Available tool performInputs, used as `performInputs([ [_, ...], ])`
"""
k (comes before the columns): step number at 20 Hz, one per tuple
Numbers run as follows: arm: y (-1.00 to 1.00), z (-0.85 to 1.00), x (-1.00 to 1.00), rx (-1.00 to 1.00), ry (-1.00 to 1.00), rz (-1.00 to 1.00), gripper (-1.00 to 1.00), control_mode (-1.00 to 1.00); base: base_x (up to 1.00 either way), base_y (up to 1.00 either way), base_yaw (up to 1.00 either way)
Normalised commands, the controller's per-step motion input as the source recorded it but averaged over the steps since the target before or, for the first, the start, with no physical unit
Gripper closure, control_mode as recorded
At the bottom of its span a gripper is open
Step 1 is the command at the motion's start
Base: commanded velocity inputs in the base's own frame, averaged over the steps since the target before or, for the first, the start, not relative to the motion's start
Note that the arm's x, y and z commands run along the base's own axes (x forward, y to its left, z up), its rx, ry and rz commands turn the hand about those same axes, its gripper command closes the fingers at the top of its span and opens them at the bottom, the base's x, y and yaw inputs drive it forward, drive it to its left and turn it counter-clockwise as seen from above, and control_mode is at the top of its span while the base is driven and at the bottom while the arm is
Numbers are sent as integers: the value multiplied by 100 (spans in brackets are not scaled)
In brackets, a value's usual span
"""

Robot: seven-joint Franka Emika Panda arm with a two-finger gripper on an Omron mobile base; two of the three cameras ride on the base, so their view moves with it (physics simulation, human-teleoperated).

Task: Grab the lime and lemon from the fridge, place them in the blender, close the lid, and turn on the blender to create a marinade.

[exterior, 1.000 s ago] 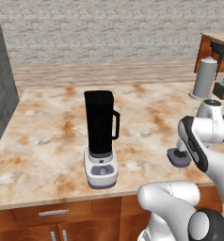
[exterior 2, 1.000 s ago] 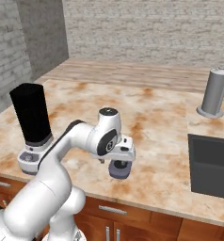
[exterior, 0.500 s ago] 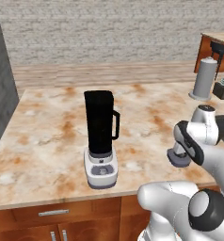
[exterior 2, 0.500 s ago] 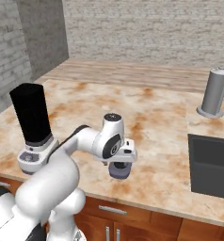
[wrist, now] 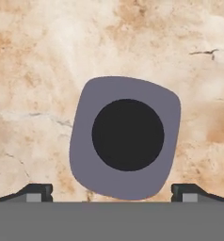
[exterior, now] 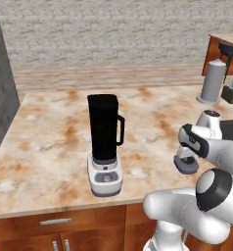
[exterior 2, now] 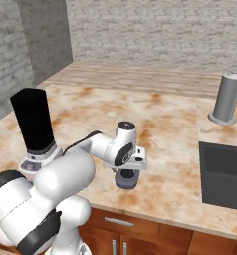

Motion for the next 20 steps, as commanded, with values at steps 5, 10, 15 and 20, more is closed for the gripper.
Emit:
performInputs([
  [5, -1, -10, 25, 12, 5, 0, -100, -100, 0, 0, 0],
  [10, 0, -30, 13, 4, 6, -1, -100, -100, 0, 0, 0],
  [15, 0, -50, 0, 0, 2, -4, -100, -100, 0, 0, 0],
  [20, 0, -41, 0, 0, 3, -4, -100, -100, 0, 0, 0],
])
